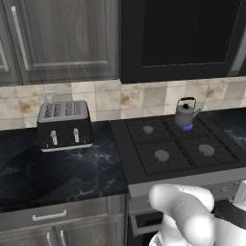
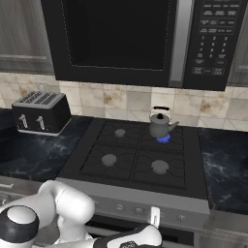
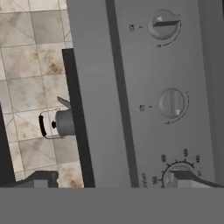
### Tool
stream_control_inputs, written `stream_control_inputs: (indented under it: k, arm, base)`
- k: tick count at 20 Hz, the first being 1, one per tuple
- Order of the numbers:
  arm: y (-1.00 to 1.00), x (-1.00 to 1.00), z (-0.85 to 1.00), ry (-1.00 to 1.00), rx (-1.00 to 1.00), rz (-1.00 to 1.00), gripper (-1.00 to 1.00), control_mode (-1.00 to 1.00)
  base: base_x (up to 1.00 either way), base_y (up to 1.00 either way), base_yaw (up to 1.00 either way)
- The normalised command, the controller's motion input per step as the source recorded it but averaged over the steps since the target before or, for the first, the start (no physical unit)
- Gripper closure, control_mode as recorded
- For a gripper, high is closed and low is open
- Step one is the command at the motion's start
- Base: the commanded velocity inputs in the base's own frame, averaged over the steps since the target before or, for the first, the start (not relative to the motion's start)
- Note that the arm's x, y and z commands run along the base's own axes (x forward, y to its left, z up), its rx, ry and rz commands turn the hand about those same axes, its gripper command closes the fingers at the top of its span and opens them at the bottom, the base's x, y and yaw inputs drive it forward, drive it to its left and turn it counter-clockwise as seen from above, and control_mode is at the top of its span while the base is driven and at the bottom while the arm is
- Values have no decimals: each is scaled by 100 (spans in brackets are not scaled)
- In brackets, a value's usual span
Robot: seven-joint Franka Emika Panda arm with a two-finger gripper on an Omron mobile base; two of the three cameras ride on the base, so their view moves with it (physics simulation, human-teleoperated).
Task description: The kettle is done boiling. Turn off the stove, then wait for 300 timesteps before moving the kettle to the dining table.
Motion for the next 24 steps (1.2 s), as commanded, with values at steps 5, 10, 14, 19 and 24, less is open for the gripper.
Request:
stream_control_inputs:
  k: [5,10,14,19,24]
  arm:
    - [-21,12,-24,0,5,0,-100,-100]
    - [-8,16,-22,0,2,0,-100,-100]
    - [0,17,-18,0,0,0,-100,-100]
    - [0,16,-10,0,0,0,-100,-100]
    - [0,12,-11,0,0,0,-100,-100]
  base:
    - [0,0,0]
    - [0,0,0]
    - [0,0,0]
    - [0,0,0]
    - [0,0,0]
